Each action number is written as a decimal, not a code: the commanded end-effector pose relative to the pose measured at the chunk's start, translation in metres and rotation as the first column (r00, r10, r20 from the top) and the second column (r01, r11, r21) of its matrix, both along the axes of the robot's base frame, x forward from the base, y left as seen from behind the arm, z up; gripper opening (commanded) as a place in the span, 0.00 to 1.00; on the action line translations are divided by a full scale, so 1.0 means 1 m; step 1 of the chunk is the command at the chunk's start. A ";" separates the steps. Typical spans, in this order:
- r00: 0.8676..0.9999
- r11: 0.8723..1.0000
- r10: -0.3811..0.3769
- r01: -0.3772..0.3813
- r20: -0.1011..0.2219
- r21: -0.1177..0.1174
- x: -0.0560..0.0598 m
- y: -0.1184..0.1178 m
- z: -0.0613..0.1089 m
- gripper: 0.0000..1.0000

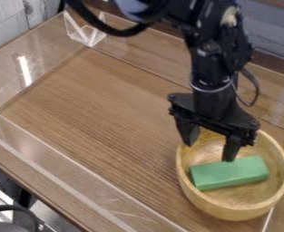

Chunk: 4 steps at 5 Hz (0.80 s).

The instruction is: Put the green block in the brown bowl

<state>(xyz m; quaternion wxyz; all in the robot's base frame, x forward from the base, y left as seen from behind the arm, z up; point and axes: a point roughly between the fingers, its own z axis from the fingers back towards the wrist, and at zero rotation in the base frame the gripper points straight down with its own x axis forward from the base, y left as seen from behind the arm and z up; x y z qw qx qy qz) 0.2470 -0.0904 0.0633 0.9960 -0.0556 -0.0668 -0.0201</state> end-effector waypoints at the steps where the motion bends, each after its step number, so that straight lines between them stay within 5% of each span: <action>1: 1.000 1.000 -0.002 0.002 0.030 -0.009 0.008 -0.001 -0.001 1.00; 4: 1.000 1.000 0.010 -0.009 0.012 -0.009 0.011 0.007 -0.011 1.00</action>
